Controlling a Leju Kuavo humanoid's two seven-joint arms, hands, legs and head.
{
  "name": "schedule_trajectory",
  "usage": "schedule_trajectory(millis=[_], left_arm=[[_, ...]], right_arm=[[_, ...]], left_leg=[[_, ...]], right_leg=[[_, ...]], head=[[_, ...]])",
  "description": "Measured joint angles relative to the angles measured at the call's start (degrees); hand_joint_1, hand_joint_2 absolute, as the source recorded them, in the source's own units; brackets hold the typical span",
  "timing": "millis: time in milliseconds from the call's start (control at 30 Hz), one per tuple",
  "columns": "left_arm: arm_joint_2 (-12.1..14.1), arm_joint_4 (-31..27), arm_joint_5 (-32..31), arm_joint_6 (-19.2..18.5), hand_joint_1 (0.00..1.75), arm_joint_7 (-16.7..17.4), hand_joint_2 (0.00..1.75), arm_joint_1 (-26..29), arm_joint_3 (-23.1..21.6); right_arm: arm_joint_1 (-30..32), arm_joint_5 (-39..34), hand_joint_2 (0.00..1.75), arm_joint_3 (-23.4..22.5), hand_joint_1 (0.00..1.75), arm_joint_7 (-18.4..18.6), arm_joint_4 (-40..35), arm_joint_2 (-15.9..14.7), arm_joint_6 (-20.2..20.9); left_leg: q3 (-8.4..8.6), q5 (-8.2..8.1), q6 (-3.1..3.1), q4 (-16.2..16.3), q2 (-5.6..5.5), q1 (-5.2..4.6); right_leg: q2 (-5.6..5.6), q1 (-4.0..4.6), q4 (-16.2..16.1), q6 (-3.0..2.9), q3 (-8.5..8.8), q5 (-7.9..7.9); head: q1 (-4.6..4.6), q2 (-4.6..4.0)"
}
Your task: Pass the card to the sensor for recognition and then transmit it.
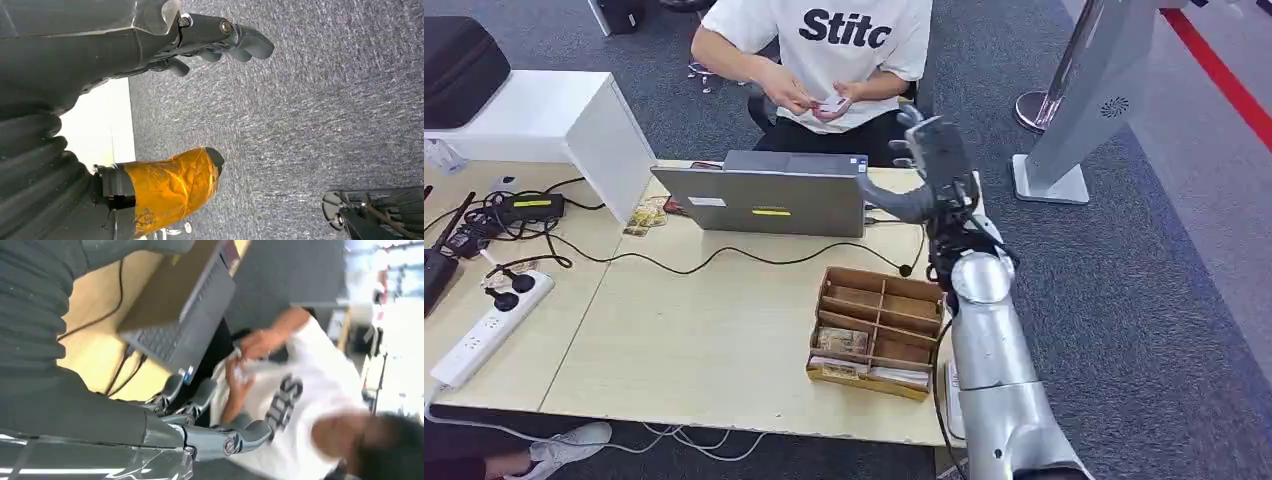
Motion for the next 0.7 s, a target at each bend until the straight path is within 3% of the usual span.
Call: schedule_trajectory(millis=[200,333,467,600,700], left_arm=[[0.0,0.0,0.8,0.2,0.0,0.0,1.75,0.4,0.0],[0.0,0.0,1.9,0.5,0.0,-0.6,1.75,0.5,0.1],[-0.2,0.0,2.6,1.0,0.0,-1.2,1.75,1.0,0.7],[-0.2,0.0,2.6,1.1,0.0,-1.2,1.75,1.0,1.1],[-0.2,0.0,3.0,1.1,0.0,-1.7,1.75,0.8,1.3]], right_arm=[[5.0,-7.9,1.75,-19.4,0.0,-5.6,-1.3,-5.6,-0.4],[10.9,-10.0,1.75,-34.1,0.0,-17.0,11.2,-13.5,-4.1],[19.5,-11.8,1.75,-46.8,0.0,-24.1,26.1,-19.7,-5.2],[22.6,-10.6,1.75,-52.9,0.0,-23.9,33.8,-21.9,-5.7],[24.4,-12.4,1.75,-56.6,0.0,-17.8,38.0,-23.2,-7.9]], left_leg=[[-0.02,-0.09,0.11,0.0,-0.04,-0.04],[0.07,-0.15,0.21,0.0,-0.62,0.02],[-0.07,-0.33,0.35,0.0,-0.92,-0.06],[0.17,-0.57,0.36,0.0,-0.08,-0.07],[0.3,-0.58,0.34,0.0,-0.08,-0.02]], right_leg=[[-0.02,-0.02,-0.1,0.06,0.05,0.01],[-0.58,0.03,-0.3,0.31,0.35,-0.17],[-0.92,0.0,-0.3,0.46,0.48,-0.36],[-0.09,-0.01,-0.3,0.42,0.37,-0.38],[-0.09,0.02,-0.3,0.37,0.35,-0.46]], head=[[0.0,0.0],[0.02,0.0],[0.02,0.0],[-0.02,0.0],[0.0,0.0]])
